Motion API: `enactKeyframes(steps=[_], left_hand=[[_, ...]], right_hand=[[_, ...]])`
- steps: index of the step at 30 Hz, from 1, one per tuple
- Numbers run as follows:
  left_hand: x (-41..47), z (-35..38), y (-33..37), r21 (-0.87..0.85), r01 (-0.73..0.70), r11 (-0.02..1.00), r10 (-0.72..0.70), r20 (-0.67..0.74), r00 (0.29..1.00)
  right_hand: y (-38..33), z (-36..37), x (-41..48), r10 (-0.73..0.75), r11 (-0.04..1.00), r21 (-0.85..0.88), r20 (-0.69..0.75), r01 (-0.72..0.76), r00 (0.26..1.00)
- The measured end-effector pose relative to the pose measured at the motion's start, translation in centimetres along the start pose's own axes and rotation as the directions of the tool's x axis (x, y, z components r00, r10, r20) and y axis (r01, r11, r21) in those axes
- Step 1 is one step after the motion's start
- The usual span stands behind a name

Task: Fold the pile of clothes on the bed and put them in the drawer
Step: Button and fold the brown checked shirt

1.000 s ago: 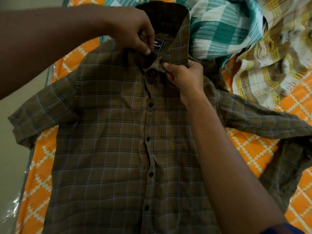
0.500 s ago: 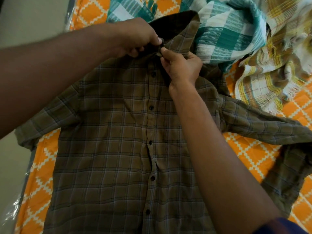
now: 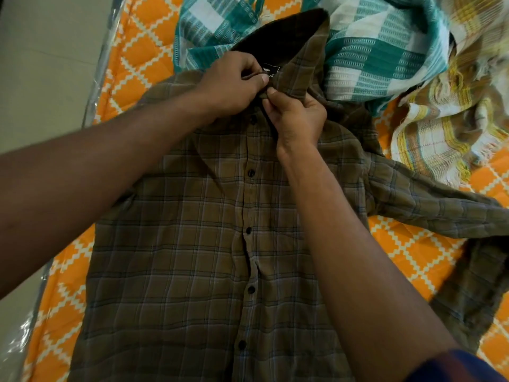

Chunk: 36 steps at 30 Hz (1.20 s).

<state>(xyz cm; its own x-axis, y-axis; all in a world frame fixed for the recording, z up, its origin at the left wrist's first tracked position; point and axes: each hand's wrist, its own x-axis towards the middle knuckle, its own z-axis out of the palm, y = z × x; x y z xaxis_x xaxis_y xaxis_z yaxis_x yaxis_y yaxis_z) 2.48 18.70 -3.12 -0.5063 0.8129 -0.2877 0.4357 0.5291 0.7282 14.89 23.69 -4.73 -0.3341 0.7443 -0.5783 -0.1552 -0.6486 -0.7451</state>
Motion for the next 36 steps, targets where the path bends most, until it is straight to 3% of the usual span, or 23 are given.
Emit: enactKeyframes(steps=[4, 9, 18, 22, 26, 30, 36], left_hand=[[-0.7, -0.1, -0.7, -0.271, 0.039, 0.962, -0.016, 0.088, 0.996], [-1.6, 1.1, -1.7, -0.308, 0.016, 0.951, -0.028, -0.035, 0.999], [-1.1, 2.8, -2.5, -0.321, -0.015, 0.947, -0.057, -0.214, 0.975], [-1.0, 2.7, -2.8, -0.246, -0.055, 0.968, 0.005, -0.197, 0.980], [-0.9, 2.1, -3.0, 0.017, -0.123, 0.992, 0.124, -0.171, 0.977], [-1.1, 1.8, -2.9, 0.145, -0.179, 0.973, 0.200, -0.151, 0.968], [-1.0, 1.5, -2.1, 0.219, -0.182, 0.959, 0.210, -0.114, 0.971]], right_hand=[[0.2, -0.7, 0.2, -0.008, 0.999, -0.047, 0.014, 0.009, 1.000], [0.8, -0.7, 0.1, -0.062, 0.991, -0.124, -0.026, 0.059, 0.998], [1.4, -1.6, 0.1, -0.053, 0.998, -0.029, 0.045, 0.055, 0.998], [1.5, -1.9, 0.2, -0.051, 0.998, -0.039, 0.061, 0.053, 0.997], [1.7, -1.8, 0.5, -0.034, 0.999, -0.038, 0.028, 0.035, 0.999], [2.2, -1.7, 0.8, -0.060, 0.996, -0.060, 0.008, 0.061, 0.998], [2.7, -1.7, 0.4, -0.149, 0.983, -0.104, 0.003, 0.148, 0.989]])
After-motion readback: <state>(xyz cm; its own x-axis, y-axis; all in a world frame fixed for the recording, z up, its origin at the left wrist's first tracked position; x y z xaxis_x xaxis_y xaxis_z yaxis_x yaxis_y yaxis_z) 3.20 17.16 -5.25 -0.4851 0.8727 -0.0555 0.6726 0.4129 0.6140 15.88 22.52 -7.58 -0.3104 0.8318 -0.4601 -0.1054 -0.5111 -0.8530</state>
